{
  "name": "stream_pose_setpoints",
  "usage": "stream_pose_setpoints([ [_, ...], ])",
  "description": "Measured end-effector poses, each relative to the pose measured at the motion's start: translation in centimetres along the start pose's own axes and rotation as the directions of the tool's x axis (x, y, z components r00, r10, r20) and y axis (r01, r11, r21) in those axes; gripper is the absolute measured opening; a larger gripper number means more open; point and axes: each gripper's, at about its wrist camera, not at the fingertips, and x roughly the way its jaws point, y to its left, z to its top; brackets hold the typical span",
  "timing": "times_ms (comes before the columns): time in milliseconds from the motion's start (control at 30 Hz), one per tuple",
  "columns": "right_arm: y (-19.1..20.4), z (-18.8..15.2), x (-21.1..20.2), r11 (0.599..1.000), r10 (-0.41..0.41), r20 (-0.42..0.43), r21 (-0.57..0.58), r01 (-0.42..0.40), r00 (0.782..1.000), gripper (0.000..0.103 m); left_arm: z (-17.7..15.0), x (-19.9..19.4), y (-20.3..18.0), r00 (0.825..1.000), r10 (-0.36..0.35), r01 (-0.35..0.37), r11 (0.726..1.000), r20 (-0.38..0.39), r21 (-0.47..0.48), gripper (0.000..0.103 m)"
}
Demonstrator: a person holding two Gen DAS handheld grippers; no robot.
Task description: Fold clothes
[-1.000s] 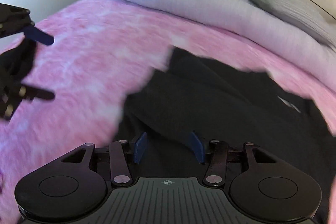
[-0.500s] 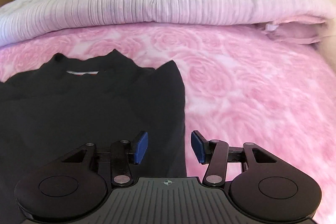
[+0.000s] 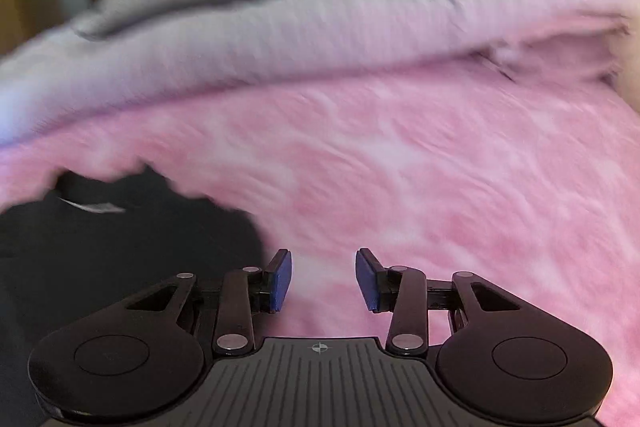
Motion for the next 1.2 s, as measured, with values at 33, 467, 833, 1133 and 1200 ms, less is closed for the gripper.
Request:
stream_pose_setpoints([
  [33,0.7,0.2,-0.1,0.999,0.031,0.012,-0.018,-0.031,0.999,0.041,0.0,0.4,-0.2,1.0,-0.004,0.004,1.0,-0.005,0.002,0.083],
  [467,3.5,0.3,0.7,0.992,0.054,-0.011,-0.11,-0.055,0.998,0.042,-1.0,0.5,2.3,1.0,-0.022,0.02,0.982,-0.011,-0.189,0.087],
  [833,5.0,-9.3,-3.7,0.969,0.125,-0.222,-0.182,-0.167,0.967,0.041,-6.4,0.0,0.1,0.967,-0.211,0.188,0.969,-0.142,-0.157,0.086],
  [1133,6.8,-11.1,-12.5,0.912,0.067,-0.243,-0.378,-0.158,0.968,0.056,-8.4,-9.5,-3.2,0.98,-0.141,0.136,0.99,-0.141,-0.049,0.082],
  [1200,7.1,-11.8,-14.2,0.905,0.063,-0.252,-0.394,-0.161,0.966,0.056,-9.1,-11.4,-5.1,0.98,-0.117,0.116,0.993,-0.16,-0.017,0.077],
])
